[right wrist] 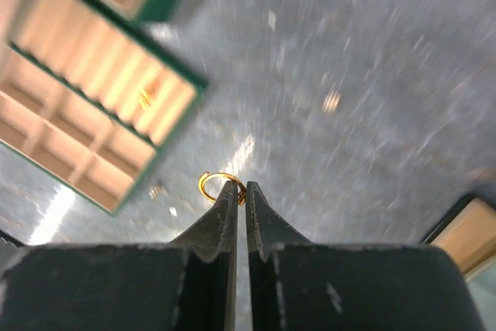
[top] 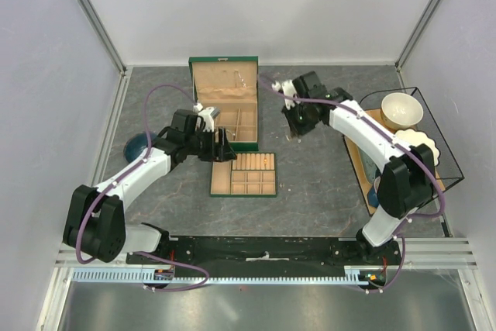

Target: Organize the mixed jewelry

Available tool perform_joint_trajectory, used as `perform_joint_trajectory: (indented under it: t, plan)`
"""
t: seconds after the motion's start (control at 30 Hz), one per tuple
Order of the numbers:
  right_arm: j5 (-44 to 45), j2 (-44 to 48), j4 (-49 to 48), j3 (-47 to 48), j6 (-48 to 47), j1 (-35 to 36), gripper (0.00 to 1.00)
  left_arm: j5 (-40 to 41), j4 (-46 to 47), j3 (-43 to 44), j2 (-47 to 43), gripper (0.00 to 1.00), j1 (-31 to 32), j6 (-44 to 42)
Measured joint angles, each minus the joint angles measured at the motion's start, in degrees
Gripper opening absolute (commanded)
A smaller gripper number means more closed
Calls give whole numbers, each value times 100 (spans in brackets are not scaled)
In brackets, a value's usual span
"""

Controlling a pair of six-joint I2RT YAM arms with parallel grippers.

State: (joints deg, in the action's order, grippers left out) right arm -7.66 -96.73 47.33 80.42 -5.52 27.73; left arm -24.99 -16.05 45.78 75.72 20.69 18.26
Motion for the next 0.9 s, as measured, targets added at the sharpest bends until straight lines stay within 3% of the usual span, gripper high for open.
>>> perform_joint_trajectory:
  t: [0.23, 0.53, 0.9]
  plan:
    - [-313, -46, -588, 1311, 470, 0, 7, -651, 752, 629, 24, 66, 400, 426]
    - [-649, -417, -750, 1357, 916, 24, 7, -358, 1198, 1471, 323, 63, 748, 671]
    - [-1095, -354, -1014, 1272, 1261, 31, 6, 98, 1366, 1580, 841, 61, 1027, 811]
